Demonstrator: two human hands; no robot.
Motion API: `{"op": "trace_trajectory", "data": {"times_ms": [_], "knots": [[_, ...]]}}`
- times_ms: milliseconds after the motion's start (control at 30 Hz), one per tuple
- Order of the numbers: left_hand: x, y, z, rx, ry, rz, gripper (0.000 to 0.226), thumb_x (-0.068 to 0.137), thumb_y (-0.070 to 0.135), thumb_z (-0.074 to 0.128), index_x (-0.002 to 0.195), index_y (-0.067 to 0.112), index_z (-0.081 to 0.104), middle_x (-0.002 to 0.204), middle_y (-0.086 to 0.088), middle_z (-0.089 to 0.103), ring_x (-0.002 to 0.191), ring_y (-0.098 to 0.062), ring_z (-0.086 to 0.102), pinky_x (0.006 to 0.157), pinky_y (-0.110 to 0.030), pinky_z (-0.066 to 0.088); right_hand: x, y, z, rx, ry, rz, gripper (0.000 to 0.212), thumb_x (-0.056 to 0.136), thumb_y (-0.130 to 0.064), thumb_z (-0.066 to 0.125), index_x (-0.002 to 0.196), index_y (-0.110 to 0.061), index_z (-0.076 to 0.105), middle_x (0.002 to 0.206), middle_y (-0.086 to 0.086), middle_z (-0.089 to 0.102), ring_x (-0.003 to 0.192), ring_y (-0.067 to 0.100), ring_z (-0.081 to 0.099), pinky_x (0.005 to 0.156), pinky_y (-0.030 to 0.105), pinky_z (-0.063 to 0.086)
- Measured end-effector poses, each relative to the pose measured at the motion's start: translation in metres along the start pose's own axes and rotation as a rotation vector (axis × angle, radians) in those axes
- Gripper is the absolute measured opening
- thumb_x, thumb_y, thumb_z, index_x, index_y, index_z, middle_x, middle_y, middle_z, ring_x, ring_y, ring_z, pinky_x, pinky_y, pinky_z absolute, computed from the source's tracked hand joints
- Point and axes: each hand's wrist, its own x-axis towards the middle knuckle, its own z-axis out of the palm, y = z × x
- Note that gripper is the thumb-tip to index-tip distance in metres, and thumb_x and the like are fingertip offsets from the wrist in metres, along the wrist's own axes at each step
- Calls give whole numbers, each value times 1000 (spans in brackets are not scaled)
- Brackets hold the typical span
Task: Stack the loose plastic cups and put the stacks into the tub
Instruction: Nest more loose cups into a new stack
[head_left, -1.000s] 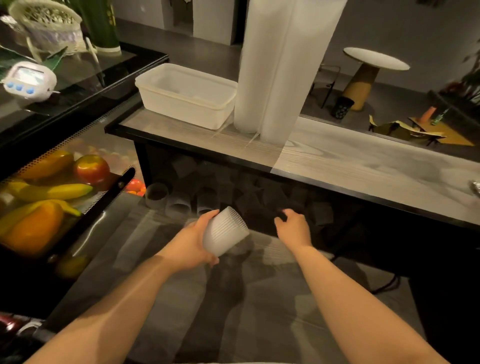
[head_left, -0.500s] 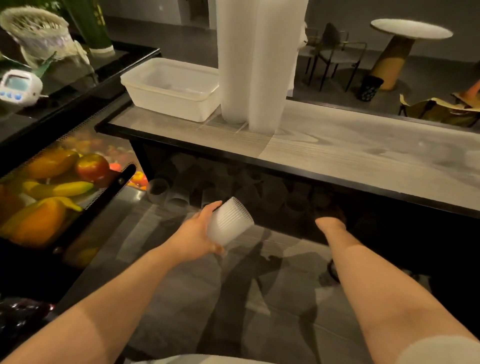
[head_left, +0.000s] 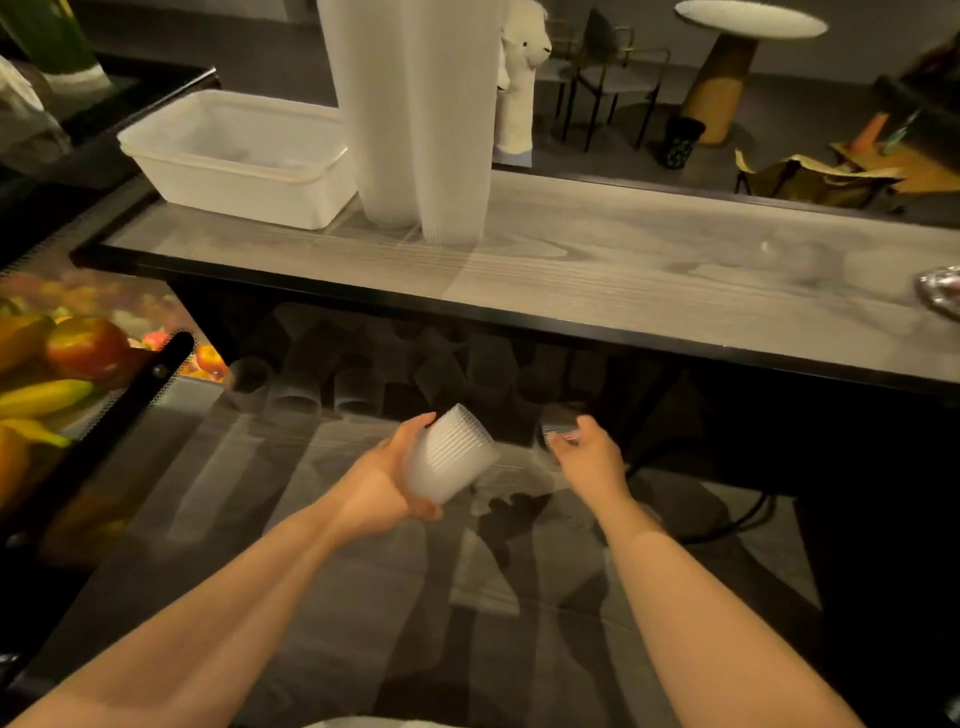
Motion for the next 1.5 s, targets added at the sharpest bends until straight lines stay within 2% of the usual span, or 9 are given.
{"op": "trace_trajectory", "data": {"times_ms": [100, 233, 467, 733, 967, 1133, 1233, 1367, 1500], "knots": [[3, 6, 10, 1, -32, -11, 116, 66, 27, 89, 151, 46, 12, 142, 7, 41, 126, -19, 45, 96, -34, 45, -17, -2, -5, 93, -30, -35, 51, 81, -46, 72, 126, -27, 55, 91, -5, 66, 95, 21, 65, 86, 36, 52], [4, 11, 19, 46, -48, -14, 118, 65, 27, 89, 152, 46, 12, 143, 3, 44, 126, -21, 47, 101, -37, 45, -36, -13, -20, 396, -3, 20, 55, 79, -32, 79, 126, -30, 52, 110, -5, 58, 98, 13, 57, 75, 28, 49], [0, 17, 20, 136, -83, 25, 118, 68, 19, 87, 152, 46, 10, 150, 2, 38, 130, -22, 46, 104, -38, 45, -51, -20, -34, 999, -142, 267, 22, 101, -29, 50, 116, -29, 66, 108, 5, 65, 52, 8, 42, 49, 21, 44], [0, 23, 17, 134, -104, 76, 114, 70, 20, 85, 151, 49, 10, 149, 12, 37, 132, -14, 42, 106, -35, 43, -52, -14, -25, 1010, -512, 349, 26, 95, -5, 49, 117, -4, 62, 63, 0, 65, 37, 2, 37, 36, 15, 32], [-1, 16, 16, 121, -121, 92, 113, 67, 23, 86, 149, 51, 14, 149, 20, 36, 133, -8, 40, 107, -34, 44, -53, -17, -27, 1006, -585, 327, 28, 93, 3, 48, 115, -2, 64, 76, 10, 64, 36, 3, 40, 34, 15, 35], [2, 21, 19, 130, -131, 104, 112, 67, 23, 87, 149, 50, 15, 148, 17, 36, 133, -10, 39, 108, -37, 42, -61, -21, -14, 745, -618, 276, 24, 97, -11, 53, 115, -21, 64, 90, 5, 68, 42, 4, 38, 37, 18, 36], [3, 25, 23, 156, -118, 116, 110, 68, 22, 85, 149, 49, 15, 147, 14, 37, 131, -12, 41, 107, -36, 43, -62, -20, 7, 567, -559, 199, 28, 99, -25, 52, 127, -24, 56, 95, 3, 66, 46, 9, 42, 38, 21, 38], [7, 20, 26, 223, -74, 35, 111, 68, 21, 86, 150, 46, 15, 147, 8, 38, 129, -20, 45, 104, -37, 45, -59, -17, 19, 514, -495, 140, 28, 100, -33, 50, 124, -23, 59, 108, 1, 66, 75, 14, 60, 53, 22, 49], [8, 11, 25, 183, 4, -34, 110, 65, 23, 88, 149, 44, 20, 145, 5, 41, 128, -21, 46, 102, -37, 45, -53, -3, 17, 177, -89, 16, 22, 99, -27, 50, 104, -16, 68, 107, -3, 62, 89, 10, 57, 73, 18, 48]]}}
